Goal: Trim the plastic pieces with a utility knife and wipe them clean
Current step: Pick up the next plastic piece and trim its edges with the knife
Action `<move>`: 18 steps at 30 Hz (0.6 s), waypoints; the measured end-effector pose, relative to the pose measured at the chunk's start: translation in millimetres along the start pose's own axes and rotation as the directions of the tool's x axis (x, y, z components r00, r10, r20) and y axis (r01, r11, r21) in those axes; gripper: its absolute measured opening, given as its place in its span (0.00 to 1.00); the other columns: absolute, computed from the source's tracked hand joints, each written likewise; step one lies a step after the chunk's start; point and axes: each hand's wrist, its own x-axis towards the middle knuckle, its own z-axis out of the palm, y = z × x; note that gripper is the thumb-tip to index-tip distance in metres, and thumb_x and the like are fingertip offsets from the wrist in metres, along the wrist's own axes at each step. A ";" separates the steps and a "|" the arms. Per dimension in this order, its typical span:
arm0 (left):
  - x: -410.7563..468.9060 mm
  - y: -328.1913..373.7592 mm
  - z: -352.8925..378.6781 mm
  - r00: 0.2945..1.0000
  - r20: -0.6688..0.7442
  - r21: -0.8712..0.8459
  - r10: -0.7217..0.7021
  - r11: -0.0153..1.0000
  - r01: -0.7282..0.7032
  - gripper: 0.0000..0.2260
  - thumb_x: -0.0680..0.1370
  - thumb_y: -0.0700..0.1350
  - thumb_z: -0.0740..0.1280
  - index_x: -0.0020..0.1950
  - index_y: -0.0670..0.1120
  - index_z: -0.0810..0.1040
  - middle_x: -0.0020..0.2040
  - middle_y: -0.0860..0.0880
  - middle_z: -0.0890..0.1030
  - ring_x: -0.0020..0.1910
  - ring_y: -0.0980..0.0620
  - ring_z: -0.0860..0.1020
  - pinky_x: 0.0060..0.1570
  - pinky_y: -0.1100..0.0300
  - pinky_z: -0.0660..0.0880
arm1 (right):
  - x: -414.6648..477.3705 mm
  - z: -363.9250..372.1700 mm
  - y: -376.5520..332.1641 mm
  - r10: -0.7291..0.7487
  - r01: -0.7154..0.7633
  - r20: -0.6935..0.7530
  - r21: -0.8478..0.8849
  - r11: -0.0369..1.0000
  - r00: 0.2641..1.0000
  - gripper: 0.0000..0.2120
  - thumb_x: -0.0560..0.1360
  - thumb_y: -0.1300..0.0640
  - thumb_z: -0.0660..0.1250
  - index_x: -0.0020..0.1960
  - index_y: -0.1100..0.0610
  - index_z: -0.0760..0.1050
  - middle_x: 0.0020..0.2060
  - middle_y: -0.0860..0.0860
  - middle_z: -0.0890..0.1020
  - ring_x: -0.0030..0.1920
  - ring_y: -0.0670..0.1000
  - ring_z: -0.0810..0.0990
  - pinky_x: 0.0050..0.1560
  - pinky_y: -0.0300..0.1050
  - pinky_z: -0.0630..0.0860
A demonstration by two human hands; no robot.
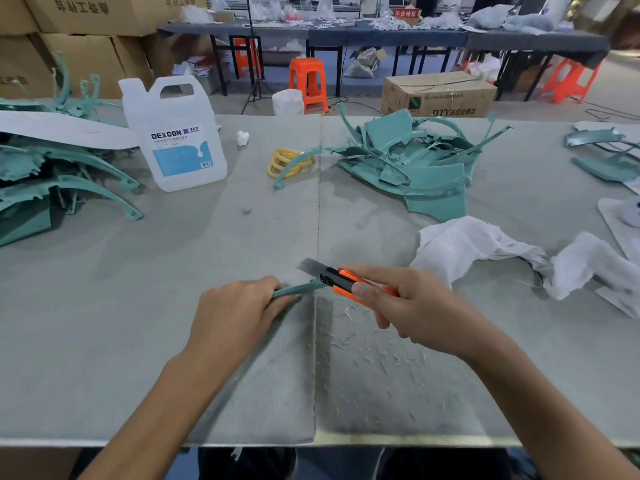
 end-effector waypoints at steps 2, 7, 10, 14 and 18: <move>-0.1 0.6 0.1 1.000 0.026 0.017 0.003 1.000 -0.003 0.21 0.76 0.66 0.63 0.36 0.51 0.77 0.26 0.52 0.75 0.24 0.47 0.75 0.24 0.60 0.58 | 2.8 -0.9 3.8 0.017 -0.017 0.004 -0.034 0.999 1.000 0.13 0.82 0.38 0.59 0.62 0.20 0.69 0.32 0.44 0.81 0.30 0.40 0.78 0.31 0.35 0.71; -3.5 1.9 -1.0 1.000 0.015 -0.004 0.012 1.000 -0.011 0.21 0.76 0.66 0.63 0.36 0.50 0.78 0.25 0.51 0.74 0.24 0.46 0.74 0.24 0.60 0.61 | 20.6 8.6 29.8 0.167 -0.174 -0.048 -0.297 0.939 0.985 0.11 0.83 0.39 0.57 0.62 0.30 0.72 0.32 0.38 0.80 0.36 0.45 0.79 0.44 0.50 0.81; -4.0 0.6 -1.9 0.999 -0.031 -0.050 -0.012 0.999 0.011 0.24 0.75 0.67 0.53 0.37 0.51 0.78 0.25 0.52 0.75 0.24 0.47 0.74 0.24 0.60 0.58 | 25.7 18.1 48.6 0.222 -0.225 -0.059 -0.450 0.864 0.973 0.13 0.84 0.41 0.56 0.65 0.35 0.73 0.42 0.43 0.82 0.43 0.49 0.80 0.48 0.50 0.79; -4.7 -5.4 2.1 0.997 -0.065 -0.106 -0.035 0.994 0.028 0.26 0.75 0.69 0.49 0.40 0.53 0.79 0.27 0.53 0.75 0.25 0.48 0.74 0.25 0.60 0.57 | 22.5 20.3 60.8 0.187 -0.218 -0.113 -0.435 0.874 0.976 0.14 0.83 0.41 0.56 0.67 0.35 0.72 0.48 0.44 0.83 0.48 0.51 0.81 0.50 0.51 0.78; -5.5 -4.4 3.3 0.998 -0.045 -0.108 -0.036 0.994 0.031 0.26 0.75 0.70 0.49 0.39 0.54 0.78 0.26 0.54 0.75 0.25 0.49 0.73 0.24 0.62 0.57 | 21.6 14.4 63.6 0.148 -0.227 -0.218 -0.401 0.888 0.965 0.14 0.83 0.41 0.58 0.67 0.35 0.73 0.45 0.45 0.76 0.47 0.52 0.77 0.50 0.52 0.76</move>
